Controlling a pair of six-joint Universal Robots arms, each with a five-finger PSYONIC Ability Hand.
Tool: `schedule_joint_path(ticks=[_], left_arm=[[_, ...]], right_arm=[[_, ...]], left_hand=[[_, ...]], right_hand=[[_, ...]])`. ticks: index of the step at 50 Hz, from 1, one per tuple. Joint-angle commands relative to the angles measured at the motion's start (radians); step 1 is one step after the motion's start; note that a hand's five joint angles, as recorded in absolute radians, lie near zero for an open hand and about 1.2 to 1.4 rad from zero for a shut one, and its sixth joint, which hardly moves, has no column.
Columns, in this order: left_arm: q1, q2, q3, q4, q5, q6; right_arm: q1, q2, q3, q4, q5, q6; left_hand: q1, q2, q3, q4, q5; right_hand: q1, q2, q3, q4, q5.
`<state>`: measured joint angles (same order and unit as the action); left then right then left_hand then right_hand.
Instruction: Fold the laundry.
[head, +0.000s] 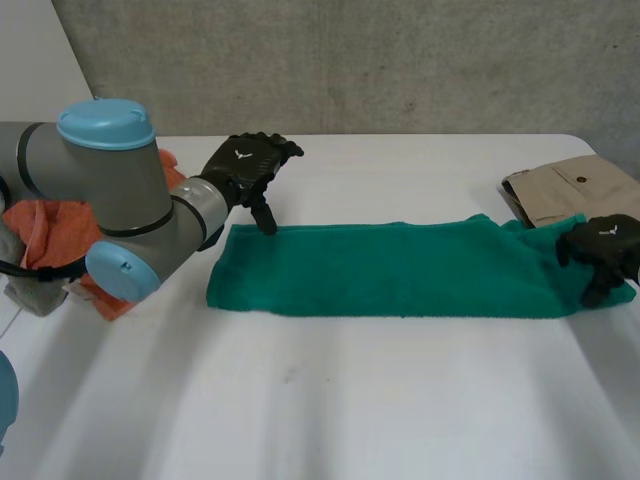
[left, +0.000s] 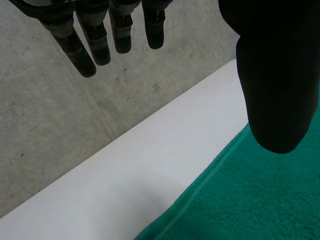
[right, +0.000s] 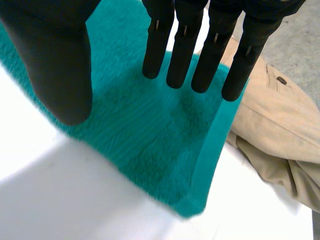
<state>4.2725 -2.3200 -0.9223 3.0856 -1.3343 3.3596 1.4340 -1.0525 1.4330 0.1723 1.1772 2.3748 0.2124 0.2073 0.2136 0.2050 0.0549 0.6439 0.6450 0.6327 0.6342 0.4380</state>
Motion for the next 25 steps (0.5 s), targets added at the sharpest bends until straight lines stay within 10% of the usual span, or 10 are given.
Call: schedule_joint_path(ticks=[1, 25], left_arm=[[-0.006, 0.021, -0.012, 0.004, 0.003, -0.006], [-0.011, 0.022, -0.02, 0.007, -0.002, -0.011]], right_arm=[[-0.044, -0.008, 0.102, -0.109, -0.002, -0.147], [-0.076, 0.123, 0.087, -0.318, -0.039, -0.011]], left_hand=[[-0.038, -0.033, -0.039, -0.03, -0.055], [-0.038, -0.033, -0.039, -0.03, -0.055]], right_hand=[[0.024, 0.023, 0.035, 0.034, 0.055], [0.243, 0.242, 0.254, 0.253, 0.274]])
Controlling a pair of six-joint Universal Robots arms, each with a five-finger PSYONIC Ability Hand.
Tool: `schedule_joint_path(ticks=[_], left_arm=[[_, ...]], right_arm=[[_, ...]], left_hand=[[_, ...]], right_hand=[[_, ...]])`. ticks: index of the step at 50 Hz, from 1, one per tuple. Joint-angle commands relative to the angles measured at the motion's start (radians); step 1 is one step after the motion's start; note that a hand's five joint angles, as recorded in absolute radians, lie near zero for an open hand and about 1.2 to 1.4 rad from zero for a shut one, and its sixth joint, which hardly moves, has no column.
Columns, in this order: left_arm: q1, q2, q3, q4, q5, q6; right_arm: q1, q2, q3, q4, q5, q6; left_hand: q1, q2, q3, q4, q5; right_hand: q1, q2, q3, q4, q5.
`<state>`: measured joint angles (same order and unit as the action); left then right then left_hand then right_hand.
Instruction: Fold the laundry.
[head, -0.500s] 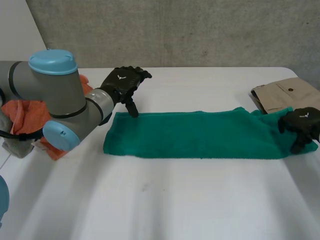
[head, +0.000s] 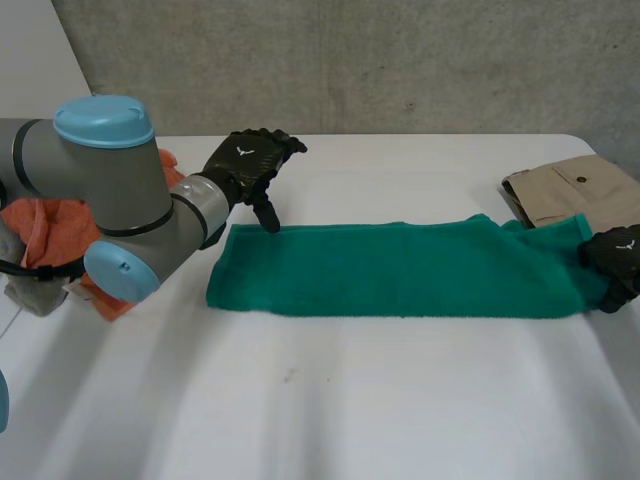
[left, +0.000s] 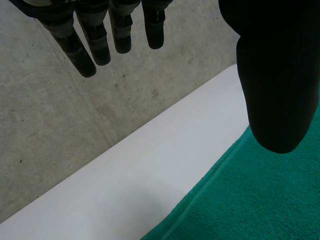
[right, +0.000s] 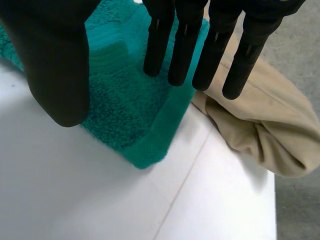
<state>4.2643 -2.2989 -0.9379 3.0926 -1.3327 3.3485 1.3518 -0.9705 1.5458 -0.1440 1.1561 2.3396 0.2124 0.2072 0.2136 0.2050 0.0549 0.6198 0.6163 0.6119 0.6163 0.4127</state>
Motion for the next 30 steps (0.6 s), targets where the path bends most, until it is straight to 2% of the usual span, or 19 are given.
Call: schedule_joint_path(ticks=[1, 2, 3, 11, 16, 19, 21, 25, 28, 30], left_arm=[[-0.003, 0.002, -0.004, 0.0, -0.003, 0.0], [-0.003, 0.002, -0.004, 0.0, -0.003, 0.0], [-0.003, 0.004, -0.004, 0.0, -0.003, 0.0], [-0.001, 0.024, -0.027, 0.001, -0.002, 0.0], [0.005, 0.044, -0.036, 0.006, -0.003, -0.003], [0.009, 0.053, -0.036, 0.004, -0.003, -0.006], [0.014, 0.062, -0.036, 0.004, -0.003, -0.009], [0.029, 0.096, -0.036, 0.001, -0.003, -0.018], [0.042, 0.121, -0.045, 0.0, -0.005, -0.027], [0.058, 0.15, -0.056, 0.0, -0.009, -0.038]], right_arm=[[0.006, 0.044, -0.029, -0.002, -0.018, 0.027], [0.003, 0.044, -0.03, -0.003, -0.018, 0.03], [0.0, 0.042, -0.036, -0.009, -0.015, 0.036], [-0.091, -0.007, -0.024, -0.026, 0.031, 0.05], [-0.178, -0.01, -0.064, -0.023, 0.057, -0.028], [-0.184, -0.008, -0.093, -0.009, 0.079, -0.068], [-0.163, -0.008, -0.125, 0.007, 0.109, -0.092], [-0.027, -0.037, -0.171, 0.008, 0.163, -0.129], [0.065, -0.068, -0.19, -0.017, 0.166, -0.161], [0.17, -0.085, -0.204, -0.058, 0.157, -0.19]], left_hand=[[-0.038, -0.033, -0.039, -0.03, -0.055], [-0.038, -0.033, -0.039, -0.03, -0.055], [-0.038, -0.033, -0.039, -0.03, -0.055], [-0.038, -0.033, -0.039, -0.03, -0.055], [-0.038, -0.033, -0.039, -0.03, -0.055], [-0.038, -0.033, -0.039, -0.03, -0.055], [-0.038, -0.033, -0.039, -0.03, -0.055], [-0.038, -0.033, -0.039, -0.03, -0.055], [-0.038, -0.033, -0.039, -0.03, -0.055], [-0.038, -0.033, -0.039, -0.03, -0.055]], right_hand=[[0.46, 0.463, 0.468, 0.463, 0.493], [0.7, 0.704, 0.708, 0.704, 0.733], [0.776, 0.779, 0.784, 0.779, 0.808], [0.777, 0.78, 0.784, 0.78, 0.809], [0.777, 0.78, 0.784, 0.78, 0.809], [0.777, 0.78, 0.784, 0.78, 0.809], [0.777, 0.78, 0.784, 0.78, 0.809], [0.777, 0.78, 0.784, 0.78, 0.809], [0.777, 0.78, 0.784, 0.78, 0.809], [0.777, 0.78, 0.784, 0.78, 0.809]])
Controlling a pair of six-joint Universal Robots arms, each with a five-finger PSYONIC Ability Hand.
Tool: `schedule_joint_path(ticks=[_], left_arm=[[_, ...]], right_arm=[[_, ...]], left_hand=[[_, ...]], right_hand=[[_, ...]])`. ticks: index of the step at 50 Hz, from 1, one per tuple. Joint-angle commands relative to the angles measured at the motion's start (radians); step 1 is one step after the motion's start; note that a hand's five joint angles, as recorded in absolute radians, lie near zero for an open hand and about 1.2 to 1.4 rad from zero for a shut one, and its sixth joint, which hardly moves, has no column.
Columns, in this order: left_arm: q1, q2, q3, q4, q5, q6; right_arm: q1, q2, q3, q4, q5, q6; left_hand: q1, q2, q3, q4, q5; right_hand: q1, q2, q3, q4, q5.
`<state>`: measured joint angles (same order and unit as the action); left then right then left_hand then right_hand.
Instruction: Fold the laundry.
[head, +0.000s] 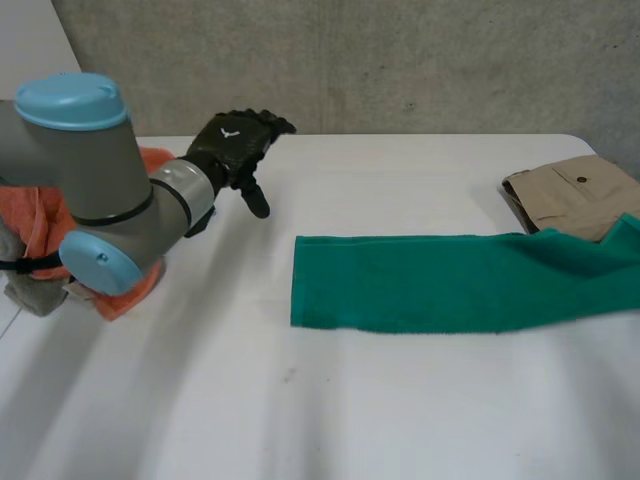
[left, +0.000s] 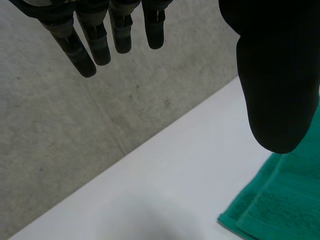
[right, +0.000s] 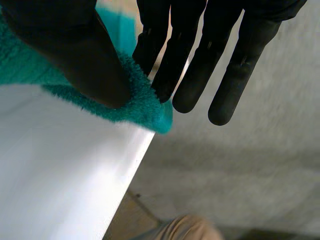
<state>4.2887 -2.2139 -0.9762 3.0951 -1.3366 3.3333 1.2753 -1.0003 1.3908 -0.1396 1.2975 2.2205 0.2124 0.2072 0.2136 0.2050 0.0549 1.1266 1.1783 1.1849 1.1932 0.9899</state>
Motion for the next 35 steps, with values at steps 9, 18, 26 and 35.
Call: schedule_joint_path(ticks=[9, 18, 26, 35], left_arm=[[0.092, 0.172, -0.081, -0.004, -0.024, -0.072], [0.088, 0.192, -0.166, -0.004, -0.006, -0.066], [0.086, 0.188, -0.174, 0.002, 0.004, -0.057], [0.03, 0.134, -0.09, 0.004, -0.006, -0.054]], right_arm=[[0.656, 0.0, -0.044, -0.221, -0.13, -0.148], [0.88, 0.184, -0.047, -0.195, -0.227, -0.312], [0.883, 0.128, -0.035, -0.164, -0.219, -0.28], [0.817, -0.05, 0.063, -0.166, -0.043, 0.166]], left_hand=[[-0.038, -0.033, -0.039, -0.03, -0.055], [-0.038, -0.033, -0.039, -0.03, -0.055], [-0.038, -0.033, -0.039, -0.03, -0.055], [-0.038, -0.033, -0.039, -0.03, -0.055]], right_hand=[[0.27, 0.218, 0.211, 0.203, 0.232], [0.27, 0.218, 0.211, 0.203, 0.232], [-0.776, -0.828, -0.834, -0.842, -0.814], [-0.952, -1.004, -1.01, -1.019, -0.99]])
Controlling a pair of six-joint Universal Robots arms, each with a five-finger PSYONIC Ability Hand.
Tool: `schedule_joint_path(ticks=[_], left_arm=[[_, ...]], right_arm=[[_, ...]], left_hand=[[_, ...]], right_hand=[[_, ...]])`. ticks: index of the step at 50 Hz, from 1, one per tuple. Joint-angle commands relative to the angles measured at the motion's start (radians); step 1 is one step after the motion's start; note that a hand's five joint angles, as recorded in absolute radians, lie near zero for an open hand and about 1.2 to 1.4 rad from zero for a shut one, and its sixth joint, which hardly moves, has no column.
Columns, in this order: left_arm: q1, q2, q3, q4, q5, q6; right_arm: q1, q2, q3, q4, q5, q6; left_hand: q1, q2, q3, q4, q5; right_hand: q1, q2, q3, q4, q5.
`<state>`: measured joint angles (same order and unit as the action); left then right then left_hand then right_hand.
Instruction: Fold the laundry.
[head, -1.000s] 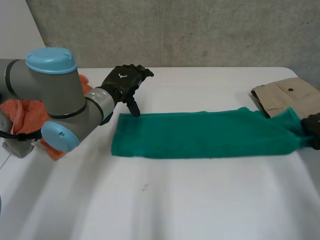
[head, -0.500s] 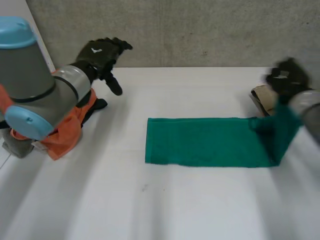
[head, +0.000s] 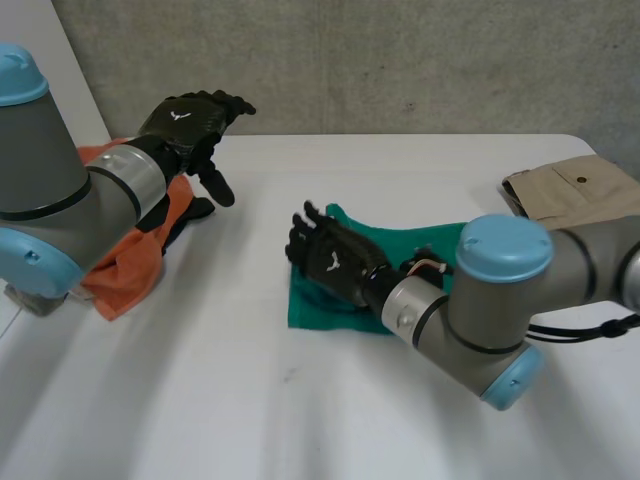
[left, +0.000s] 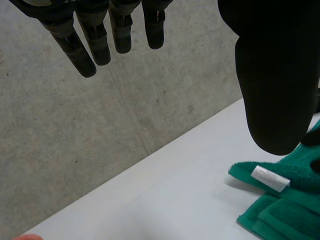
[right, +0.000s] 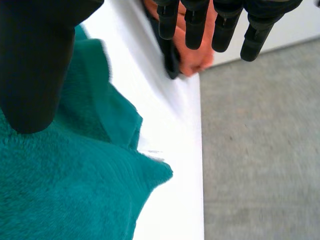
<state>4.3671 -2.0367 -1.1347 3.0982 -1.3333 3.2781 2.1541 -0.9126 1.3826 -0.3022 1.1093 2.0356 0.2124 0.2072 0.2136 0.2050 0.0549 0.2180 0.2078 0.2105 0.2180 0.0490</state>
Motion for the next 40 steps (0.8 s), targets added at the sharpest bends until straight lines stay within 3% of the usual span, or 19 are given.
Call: schedule_joint_path(ticks=[1, 7, 13, 16, 20, 21, 23, 29, 33, 37, 38, 40], left_arm=[[-0.058, -0.051, 0.079, 0.002, -0.01, 0.003], [-0.161, -0.166, 0.2, -0.001, -0.018, 0.024], [-0.259, -0.307, 0.344, -0.044, -0.049, 0.098], [-0.277, -0.326, 0.377, -0.076, -0.079, 0.11], [-0.29, -0.321, 0.391, -0.107, -0.124, 0.106], [-0.29, -0.31, 0.386, -0.108, -0.132, 0.101], [-0.288, -0.3, 0.375, -0.108, -0.135, 0.098], [-0.247, -0.228, 0.322, -0.105, -0.136, 0.098], [-0.201, -0.172, 0.274, -0.105, -0.136, 0.095], [-0.159, -0.126, 0.219, -0.105, -0.135, 0.094], [-0.143, -0.114, 0.199, -0.105, -0.136, 0.094], [-0.129, -0.105, 0.184, -0.105, -0.136, 0.094]], right_arm=[[-0.072, -0.149, 0.079, 0.0, 0.173, 0.395], [-0.175, -0.198, 0.131, 0.153, 0.377, 0.682], [-0.275, -0.19, 0.179, 0.331, 0.382, 0.851], [-0.296, -0.164, 0.194, 0.316, 0.379, 0.853], [-0.321, -0.131, 0.211, 0.261, 0.397, 0.792], [-0.329, -0.124, 0.216, 0.235, 0.411, 0.758], [-0.335, -0.126, 0.219, 0.203, 0.429, 0.721], [-0.303, -0.186, 0.205, 0.04, 0.494, 0.552], [-0.212, -0.2, 0.151, -0.018, 0.44, 0.44], [-0.088, -0.167, 0.104, -0.057, 0.293, 0.338], [-0.045, -0.148, 0.093, -0.083, 0.203, 0.307], [-0.007, -0.12, 0.081, -0.101, 0.108, 0.296]], left_hand=[[-0.038, -0.033, -0.039, -0.03, -0.055], [-0.038, -0.033, -0.039, -0.03, -0.055], [-0.038, -0.033, -0.039, -0.03, -0.055], [-0.038, -0.033, -0.039, -0.03, -0.055], [-0.038, -0.033, -0.039, -0.03, -0.055], [-0.038, -0.033, -0.039, -0.03, -0.055], [-0.038, -0.033, -0.039, -0.03, -0.055], [-0.038, -0.033, -0.039, -0.03, -0.055], [-0.038, -0.033, -0.039, -0.03, -0.055], [-0.038, -0.033, -0.039, -0.03, -0.055], [-0.038, -0.033, -0.039, -0.03, -0.055], [-0.038, -0.033, -0.039, -0.03, -0.055]], right_hand=[[-0.044, -0.033, -0.036, -0.043, -0.049], [-0.044, -0.033, -0.036, -0.043, -0.049], [-0.044, -0.033, -0.036, -0.043, -0.049], [-0.041, -0.031, -0.033, -0.041, -0.046], [0.275, 0.286, 0.283, 0.276, 0.27], [0.643, 0.653, 0.65, 0.643, 0.637], [1.096, 1.107, 1.104, 1.096, 1.091], [1.178, 1.188, 1.186, 1.178, 1.173], [1.178, 1.188, 1.186, 1.178, 1.173], [1.178, 1.188, 1.186, 1.178, 1.173], [1.178, 1.188, 1.186, 1.178, 1.173], [1.178, 1.188, 1.186, 1.178, 1.173]])
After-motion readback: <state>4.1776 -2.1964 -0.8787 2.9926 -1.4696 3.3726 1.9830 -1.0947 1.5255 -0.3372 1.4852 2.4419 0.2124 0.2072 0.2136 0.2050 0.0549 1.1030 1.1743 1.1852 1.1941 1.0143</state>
